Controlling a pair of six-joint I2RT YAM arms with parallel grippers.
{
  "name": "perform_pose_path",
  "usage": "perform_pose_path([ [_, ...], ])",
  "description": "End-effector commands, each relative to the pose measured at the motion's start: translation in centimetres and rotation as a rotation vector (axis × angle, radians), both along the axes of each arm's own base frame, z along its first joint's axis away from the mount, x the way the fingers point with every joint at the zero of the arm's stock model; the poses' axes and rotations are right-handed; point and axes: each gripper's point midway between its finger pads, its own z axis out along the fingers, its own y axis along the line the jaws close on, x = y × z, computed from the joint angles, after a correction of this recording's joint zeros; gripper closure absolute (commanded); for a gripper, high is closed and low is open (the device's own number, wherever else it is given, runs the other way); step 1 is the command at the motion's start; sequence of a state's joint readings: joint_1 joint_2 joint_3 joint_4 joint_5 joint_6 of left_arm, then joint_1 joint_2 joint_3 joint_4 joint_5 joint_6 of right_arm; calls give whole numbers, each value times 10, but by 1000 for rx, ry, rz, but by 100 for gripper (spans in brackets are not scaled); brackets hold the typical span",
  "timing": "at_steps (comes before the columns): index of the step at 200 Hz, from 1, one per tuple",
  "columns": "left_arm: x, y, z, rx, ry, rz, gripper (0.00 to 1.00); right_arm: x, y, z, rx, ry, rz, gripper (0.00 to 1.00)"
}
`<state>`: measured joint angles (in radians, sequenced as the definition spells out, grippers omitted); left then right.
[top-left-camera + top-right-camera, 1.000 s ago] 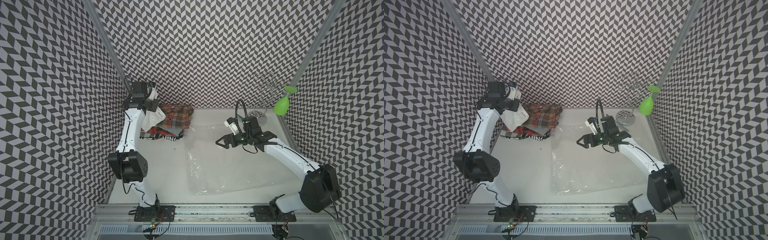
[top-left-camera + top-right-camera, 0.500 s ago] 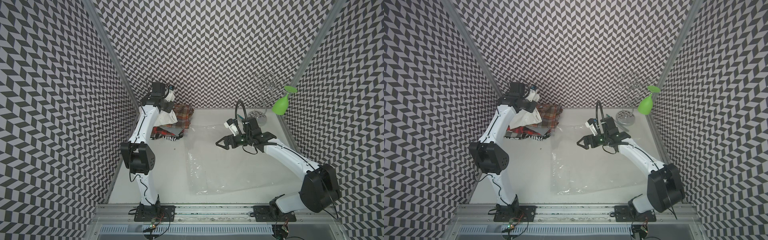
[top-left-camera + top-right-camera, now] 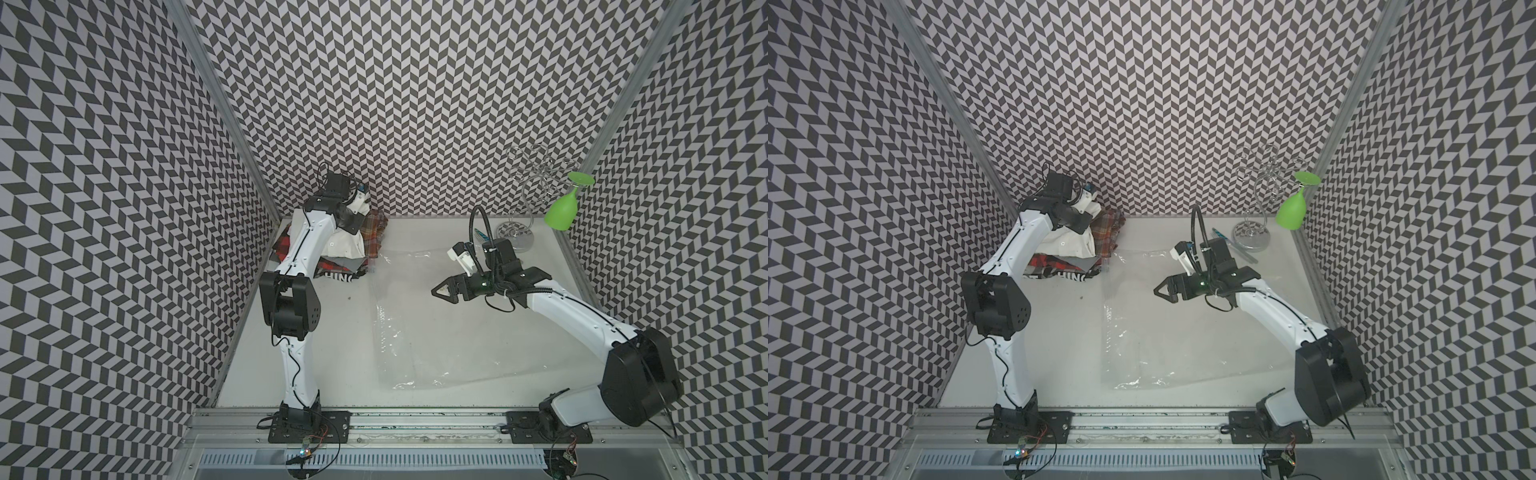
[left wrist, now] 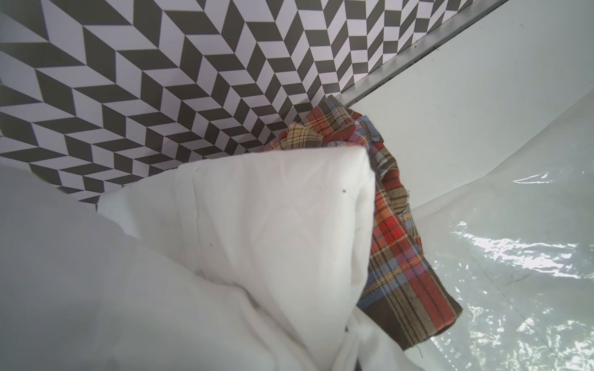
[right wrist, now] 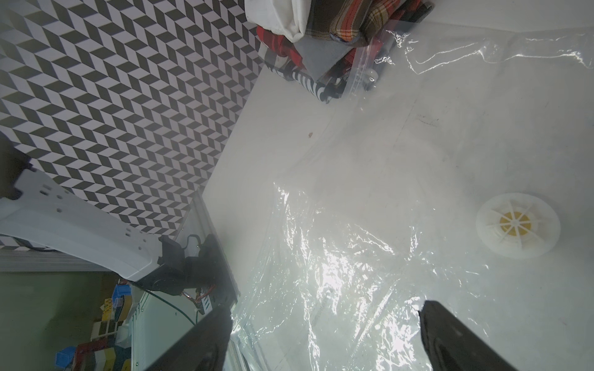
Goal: Take the shirt out of the vacuum bag
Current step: Place the shirt at the corner of the board.
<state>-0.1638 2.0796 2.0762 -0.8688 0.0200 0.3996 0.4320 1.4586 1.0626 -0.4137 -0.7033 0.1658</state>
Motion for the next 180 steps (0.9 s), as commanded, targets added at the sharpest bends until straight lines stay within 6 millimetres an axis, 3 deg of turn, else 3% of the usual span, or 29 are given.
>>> perform_pose_path([
  [1,15,-10,5,-27,-45,21,100,0,4,18,36,-74,10,6],
  [11,21,-14,5,-49,-55,28,100,0,4,18,37,-75,10,6],
  [24,25,-26,2,-94,-55,14,86,-1,4,19,41,-72,10,6],
  [33,29,-30,-2,-99,-55,11,65,-1,4,19,43,-71,12,6],
  [40,33,-30,-6,-101,-56,32,41,-1,4,18,43,-69,11,6],
  [58,40,-31,-5,-130,-61,69,20,-1,3,21,39,-78,7,6],
  [62,41,-31,-2,-140,-67,75,6,-1,3,20,37,-77,7,6],
  [65,41,-32,0,-148,-72,77,2,-1,3,21,37,-81,6,6],
  [86,40,-36,40,-227,-144,96,1,0,1,23,31,-95,-3,6],
  [115,24,-35,120,-394,-271,121,1,6,1,27,7,-104,-3,6],
  [147,-11,-5,185,-566,-355,179,1,16,-3,32,-56,-119,-22,6],
  [180,-77,49,247,-618,-563,239,1,36,-19,44,-112,-196,-128,6],
])
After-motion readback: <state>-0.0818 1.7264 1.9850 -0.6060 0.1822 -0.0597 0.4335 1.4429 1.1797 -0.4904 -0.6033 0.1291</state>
